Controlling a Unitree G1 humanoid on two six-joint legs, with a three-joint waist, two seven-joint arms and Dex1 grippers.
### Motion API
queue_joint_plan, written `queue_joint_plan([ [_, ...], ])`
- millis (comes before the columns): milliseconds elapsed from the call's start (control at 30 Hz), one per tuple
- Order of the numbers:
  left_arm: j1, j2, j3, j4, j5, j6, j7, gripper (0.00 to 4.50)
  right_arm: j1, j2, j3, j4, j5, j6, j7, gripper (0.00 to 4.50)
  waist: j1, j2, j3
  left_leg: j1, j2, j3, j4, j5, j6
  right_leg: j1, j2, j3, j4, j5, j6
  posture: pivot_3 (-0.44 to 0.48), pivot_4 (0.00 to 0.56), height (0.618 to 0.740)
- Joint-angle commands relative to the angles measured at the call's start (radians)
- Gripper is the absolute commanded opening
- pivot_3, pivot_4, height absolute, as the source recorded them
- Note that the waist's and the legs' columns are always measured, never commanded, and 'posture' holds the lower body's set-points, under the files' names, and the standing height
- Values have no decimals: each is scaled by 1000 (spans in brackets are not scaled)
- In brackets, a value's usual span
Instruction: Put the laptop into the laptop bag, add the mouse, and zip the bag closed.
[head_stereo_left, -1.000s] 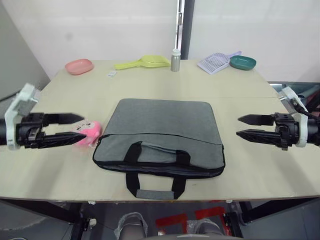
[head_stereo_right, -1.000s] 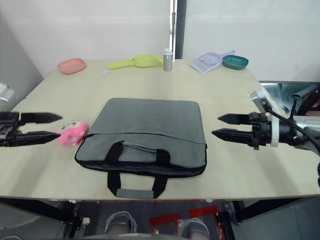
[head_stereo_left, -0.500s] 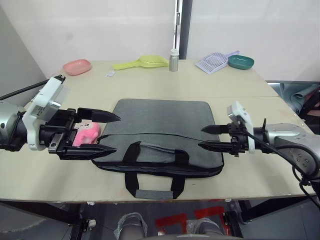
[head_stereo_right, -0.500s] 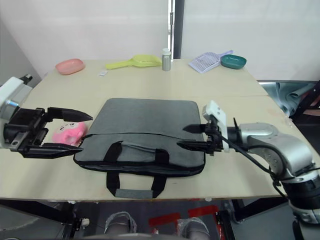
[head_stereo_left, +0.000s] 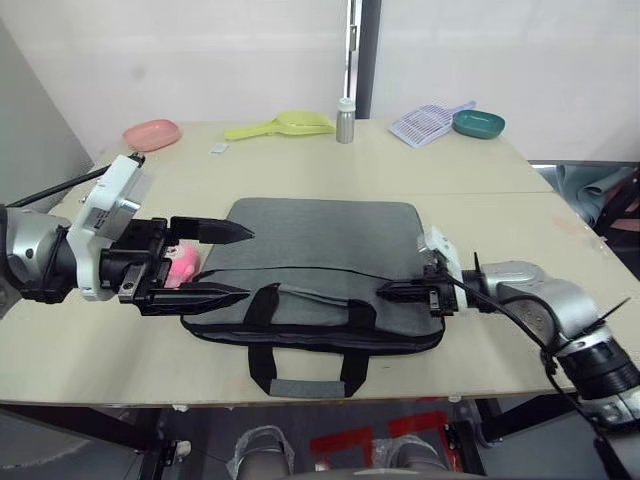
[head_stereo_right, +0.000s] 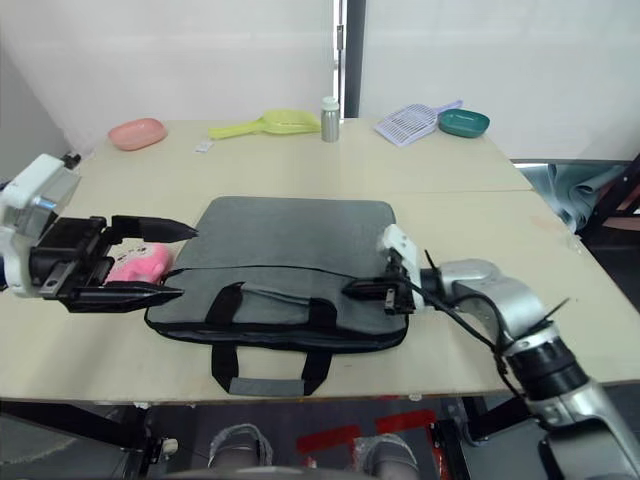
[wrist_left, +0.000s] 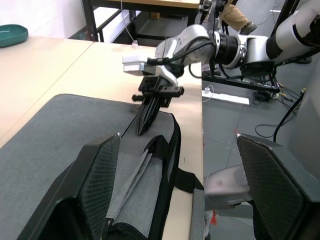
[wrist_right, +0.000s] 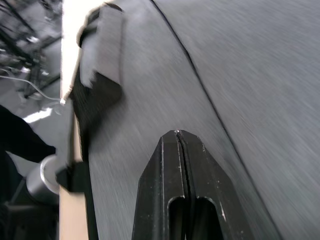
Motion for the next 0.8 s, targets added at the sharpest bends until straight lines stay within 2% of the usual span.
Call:
queue_joint_plan([
  [33,-20,11,16,16,-26,-4,5,3895,-51,16,32,29,-50,-45,35,34,1,0,0,0,0,0,0,0,0,0,0,0,0,0,0,0,150,740],
  [333,-9,13,27,27,-40,1,11,3895,-135,121,77,89,-98,-52,61,34,0,0,0,0,0,0,2,0,0,0,0,0,2,0,0,0,150,740],
  [400,-7,13,28,28,-41,0,12,3895,-138,125,105,94,-127,-51,63,34,1,0,0,0,0,-1,2,0,0,0,0,0,3,0,0,0,150,740],
  [567,-6,13,32,30,-40,-4,12,3895,-143,113,260,209,-326,-93,18,34,0,-1,-3,1,0,-1,3,0,0,1,0,0,4,0,0,0,150,740],
  [800,10,11,49,26,-37,-7,10,3895,-132,134,305,270,-350,-78,54,34,-6,-2,-21,8,0,-1,4,0,-1,8,0,2,7,0,0,0,150,740],
])
